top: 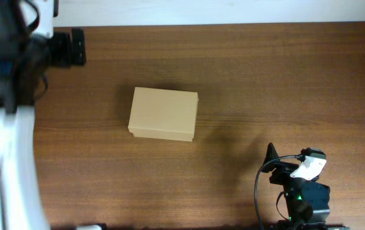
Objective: Pack container
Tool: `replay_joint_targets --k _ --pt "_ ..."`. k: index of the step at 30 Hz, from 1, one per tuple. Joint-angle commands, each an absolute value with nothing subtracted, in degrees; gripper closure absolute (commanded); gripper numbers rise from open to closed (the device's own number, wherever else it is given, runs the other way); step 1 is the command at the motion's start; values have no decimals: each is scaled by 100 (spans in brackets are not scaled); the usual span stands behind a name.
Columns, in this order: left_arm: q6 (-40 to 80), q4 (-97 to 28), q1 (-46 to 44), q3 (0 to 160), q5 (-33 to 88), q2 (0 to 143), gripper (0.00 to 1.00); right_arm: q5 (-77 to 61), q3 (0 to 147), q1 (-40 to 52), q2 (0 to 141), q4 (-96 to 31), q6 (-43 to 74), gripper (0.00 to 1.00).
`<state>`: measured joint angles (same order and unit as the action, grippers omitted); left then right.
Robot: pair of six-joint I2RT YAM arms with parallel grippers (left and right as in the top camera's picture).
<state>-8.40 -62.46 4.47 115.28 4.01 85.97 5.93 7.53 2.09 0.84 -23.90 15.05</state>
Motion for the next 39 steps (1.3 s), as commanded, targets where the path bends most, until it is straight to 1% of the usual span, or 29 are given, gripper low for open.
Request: replay_joint_targets --k 1,3,14,15,18,20,23,27,35,39 --pt "-856 -6246 423 10715 342 7244 0 517 696 220 14 -2373 1553 1" --pt "-1000 -5708 423 9998 263 6598 0 517 696 220 14 -2373 1553 1" --pt "-996 183 294 4512 167 2805 0 517 696 220 14 -2373 1553 1" --pt "-996 635 231 3983 169 2458 0 517 696 220 14 -2373 1553 1" --pt "-998 1476 58 2587 165 1481 0 517 696 220 14 -2373 1553 1" --pt "-996 1743 40 1951 169 1044 0 517 696 220 14 -2373 1553 1" --pt "-996 1802 40 996 169 381 0 517 696 220 14 -2373 1553 1" --pt "-996 1979 30 244 172 36 0 517 696 220 14 -2373 1553 1" --pt "-996 1717 5 49 189 30 0 517 696 220 14 -2373 1553 1" --pt "-996 1118 34 49 189 30 0 517 696 220 14 -2373 1553 1"
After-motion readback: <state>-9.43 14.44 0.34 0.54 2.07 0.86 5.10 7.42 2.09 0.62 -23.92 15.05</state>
